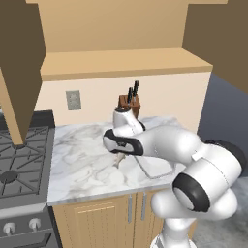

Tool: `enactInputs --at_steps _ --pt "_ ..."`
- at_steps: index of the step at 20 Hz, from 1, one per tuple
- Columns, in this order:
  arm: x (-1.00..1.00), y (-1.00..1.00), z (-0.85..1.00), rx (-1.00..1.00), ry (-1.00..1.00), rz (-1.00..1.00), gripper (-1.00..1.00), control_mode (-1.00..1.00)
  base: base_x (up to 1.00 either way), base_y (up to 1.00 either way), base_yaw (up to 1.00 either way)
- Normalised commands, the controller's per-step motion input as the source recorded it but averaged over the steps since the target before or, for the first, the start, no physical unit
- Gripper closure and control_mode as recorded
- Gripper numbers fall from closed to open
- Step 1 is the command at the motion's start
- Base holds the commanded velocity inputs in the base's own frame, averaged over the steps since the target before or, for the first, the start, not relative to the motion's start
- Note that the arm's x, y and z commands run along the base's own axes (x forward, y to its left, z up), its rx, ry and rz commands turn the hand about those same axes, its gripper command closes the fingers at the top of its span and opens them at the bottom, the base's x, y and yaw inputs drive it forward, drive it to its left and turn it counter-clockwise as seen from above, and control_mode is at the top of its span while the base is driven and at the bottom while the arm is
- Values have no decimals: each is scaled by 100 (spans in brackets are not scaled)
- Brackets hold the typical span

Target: Retrieve the tupperware from the cabinet, then place the raw meat into the tupperware to avoid contamination.

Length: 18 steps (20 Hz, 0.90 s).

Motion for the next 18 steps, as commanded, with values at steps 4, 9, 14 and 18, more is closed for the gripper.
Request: enactInputs --at_steps 4,9,14,18 --pt "0 -23 42 -3 0 -3 100 -100 0 0 0" --pt "0 -37 30 -3 0 0 100 -100 0 0 0" --pt "0 -43 28 -2 0 0 100 -100 0 0 0" --pt "4 -46 24 0 0 0 100 -100 0 0 0"
